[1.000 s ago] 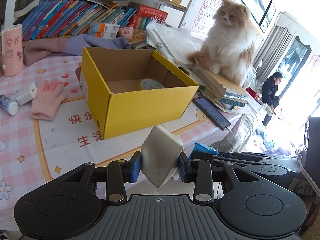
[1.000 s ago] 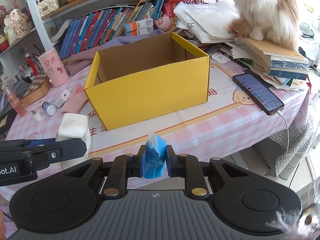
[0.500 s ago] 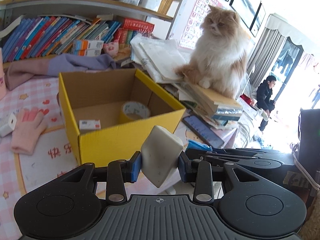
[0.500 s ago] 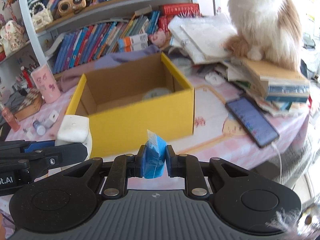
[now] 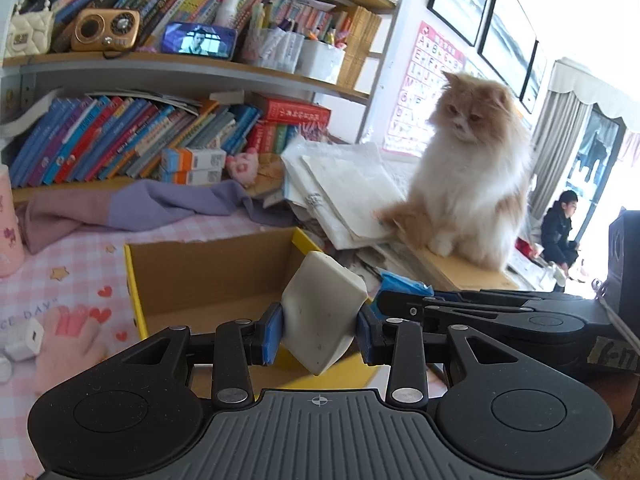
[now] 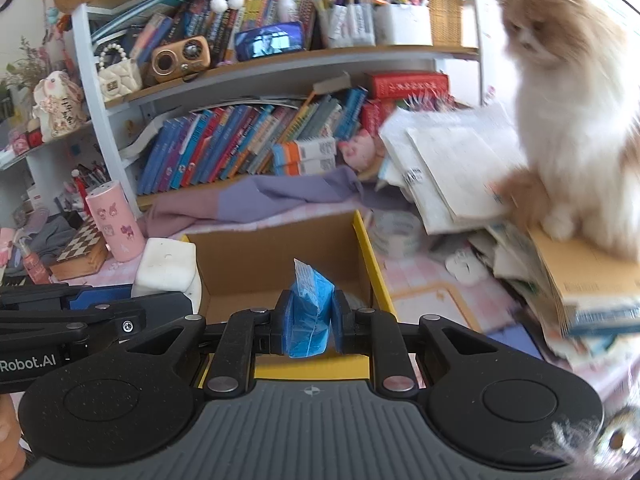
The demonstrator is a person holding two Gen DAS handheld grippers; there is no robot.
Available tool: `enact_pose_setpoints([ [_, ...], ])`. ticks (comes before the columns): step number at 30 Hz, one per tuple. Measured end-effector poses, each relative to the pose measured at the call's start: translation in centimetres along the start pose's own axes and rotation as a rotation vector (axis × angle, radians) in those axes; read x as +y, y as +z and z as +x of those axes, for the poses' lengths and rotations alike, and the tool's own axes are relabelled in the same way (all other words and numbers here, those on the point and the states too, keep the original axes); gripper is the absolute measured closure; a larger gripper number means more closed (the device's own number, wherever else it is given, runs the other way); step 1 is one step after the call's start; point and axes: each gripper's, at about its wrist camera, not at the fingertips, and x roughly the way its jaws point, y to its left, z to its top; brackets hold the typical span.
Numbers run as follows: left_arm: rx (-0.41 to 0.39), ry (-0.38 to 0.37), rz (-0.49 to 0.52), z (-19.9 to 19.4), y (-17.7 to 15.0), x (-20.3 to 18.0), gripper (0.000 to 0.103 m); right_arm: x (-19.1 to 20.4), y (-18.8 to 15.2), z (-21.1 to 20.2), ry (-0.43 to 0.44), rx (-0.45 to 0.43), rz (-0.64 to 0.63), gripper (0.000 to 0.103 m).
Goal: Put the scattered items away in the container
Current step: 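Lift the tube and soap bar and carry both over the yellow box, then lower both into the yellow box and open both tools to release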
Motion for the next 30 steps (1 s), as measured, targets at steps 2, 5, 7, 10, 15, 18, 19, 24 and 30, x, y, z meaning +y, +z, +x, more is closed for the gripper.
enact_pose_setpoints([
  [2,0.019,0.034,0.003,1.1,0.2,0.4,0.067,-0.3,0.5,1.2,0.010,0.007,-0.018,0.085],
  [5,0.053,0.077,0.022,2.5,0.0,0.9,0.067,-0.8,0.9,3.1,0.025,0.029,-0.040,0.085],
  [7,0.075,0.100,0.035,3.4,-0.2,1.1,0.067,-1.1,1.1,4.3,0.034,0.044,-0.056,0.085],
  [10,0.109,0.132,0.051,4.9,-0.6,1.4,0.067,-1.3,1.1,6.2,0.046,0.075,-0.083,0.085],
  [15,0.182,0.162,0.073,7.0,-1.2,1.9,0.067,-0.8,0.7,9.3,0.073,0.137,-0.164,0.085],
  [18,0.238,0.181,0.102,8.1,-1.8,2.0,0.067,0.0,0.4,11.2,0.070,0.187,-0.275,0.085],
  [19,0.255,0.185,0.102,8.4,-2.0,2.1,0.067,0.1,0.2,11.7,0.072,0.210,-0.304,0.085],
  [24,0.284,0.198,0.081,8.7,-2.5,2.6,0.066,-0.1,-0.5,13.6,0.091,0.310,-0.337,0.085],
  [30,0.297,0.206,0.082,9.1,-2.4,2.6,0.065,-0.2,-1.0,13.9,0.103,0.321,-0.346,0.085],
])
